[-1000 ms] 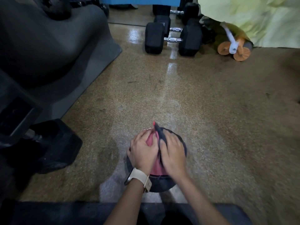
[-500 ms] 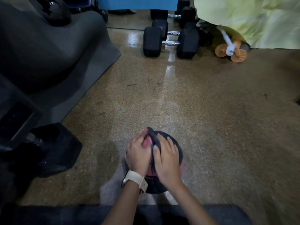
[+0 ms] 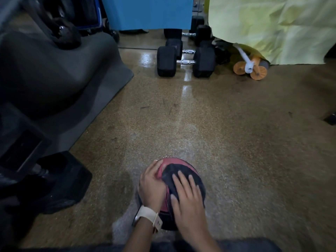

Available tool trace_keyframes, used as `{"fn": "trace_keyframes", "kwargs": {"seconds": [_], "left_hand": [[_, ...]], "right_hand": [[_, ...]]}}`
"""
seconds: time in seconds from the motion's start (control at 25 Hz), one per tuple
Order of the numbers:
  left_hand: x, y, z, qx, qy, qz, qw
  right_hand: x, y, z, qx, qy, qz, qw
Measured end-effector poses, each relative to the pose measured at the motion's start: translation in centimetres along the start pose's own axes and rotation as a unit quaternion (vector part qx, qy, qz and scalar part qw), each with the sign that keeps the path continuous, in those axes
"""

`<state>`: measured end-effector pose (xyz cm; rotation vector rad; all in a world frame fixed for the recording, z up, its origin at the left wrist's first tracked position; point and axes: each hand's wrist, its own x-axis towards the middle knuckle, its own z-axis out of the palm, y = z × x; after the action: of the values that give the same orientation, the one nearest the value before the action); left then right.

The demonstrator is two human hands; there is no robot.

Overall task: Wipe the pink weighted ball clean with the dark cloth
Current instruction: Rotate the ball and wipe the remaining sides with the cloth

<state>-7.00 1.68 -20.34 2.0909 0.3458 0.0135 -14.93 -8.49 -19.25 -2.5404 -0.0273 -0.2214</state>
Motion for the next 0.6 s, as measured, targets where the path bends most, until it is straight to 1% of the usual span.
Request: {"fn": "trace_keyframes", "kwargs": {"seconds": [0.04, 0.08, 0.12, 0.16, 0.2, 0.24, 0.28, 0.32, 0.4, 0.44, 0.48, 0.52, 0.6], "left_hand": [[-0.2, 0.0, 0.0, 0.0, 0.002, 0.006, 1.0], [-0.3, 0.1, 0.2, 0.011, 0.01, 0.014, 1.0], [-0.4, 0.2, 0.4, 0.03, 0.015, 0.018, 0.999], [-0.6, 0.5, 0.7, 0.042, 0.017, 0.017, 0.999], [-0.8, 0.8, 1.1, 0.044, 0.014, 0.015, 0.999], [-0.8, 1.1, 1.3, 0.042, 0.01, 0.01, 0.999], [-0.5, 1.2, 1.3, 0.039, 0.007, 0.005, 0.999], [0.0, 1.1, 1.4, 0.033, 0.004, 0.0, 0.999], [1.0, 0.6, 1.1, 0.021, -0.005, 0.0, 1.0], [1.1, 0.5, 1.0, 0.019, -0.01, -0.001, 1.0], [0.8, 0.4, 0.9, 0.027, -0.012, -0.003, 1.0], [0.2, 0.4, 0.7, 0.046, -0.016, -0.008, 0.999], [-2.4, 1.0, 0.5, 0.109, -0.033, -0.002, 0.993]], "right_hand": [[0.5, 1.0, -0.3, 0.018, -0.007, 0.006, 1.0], [2.0, 2.1, -0.5, 0.044, -0.022, 0.04, 0.998], [4.2, 3.2, -0.5, 0.083, -0.031, 0.089, 0.992], [6.5, 4.1, -0.6, 0.107, -0.042, 0.165, 0.98], [8.3, 4.5, -0.8, 0.112, -0.046, 0.22, 0.968], [8.9, 3.8, -0.8, 0.084, -0.04, 0.228, 0.969], [8.1, 3.0, -0.2, 0.04, -0.017, 0.19, 0.981], [5.9, 1.9, 0.3, 0.015, 0.0, 0.125, 0.992], [0.2, 0.9, 0.5, 0.011, 0.001, 0.015, 1.0], [-1.5, 1.8, 0.5, 0.025, -0.001, -0.001, 1.0], [-1.5, 2.8, 0.4, 0.052, 0.0, 0.006, 0.999], [-0.3, 3.7, 0.3, 0.098, 0.006, 0.038, 0.994], [3.8, 5.4, 0.1, 0.186, 0.017, 0.15, 0.971]]}}
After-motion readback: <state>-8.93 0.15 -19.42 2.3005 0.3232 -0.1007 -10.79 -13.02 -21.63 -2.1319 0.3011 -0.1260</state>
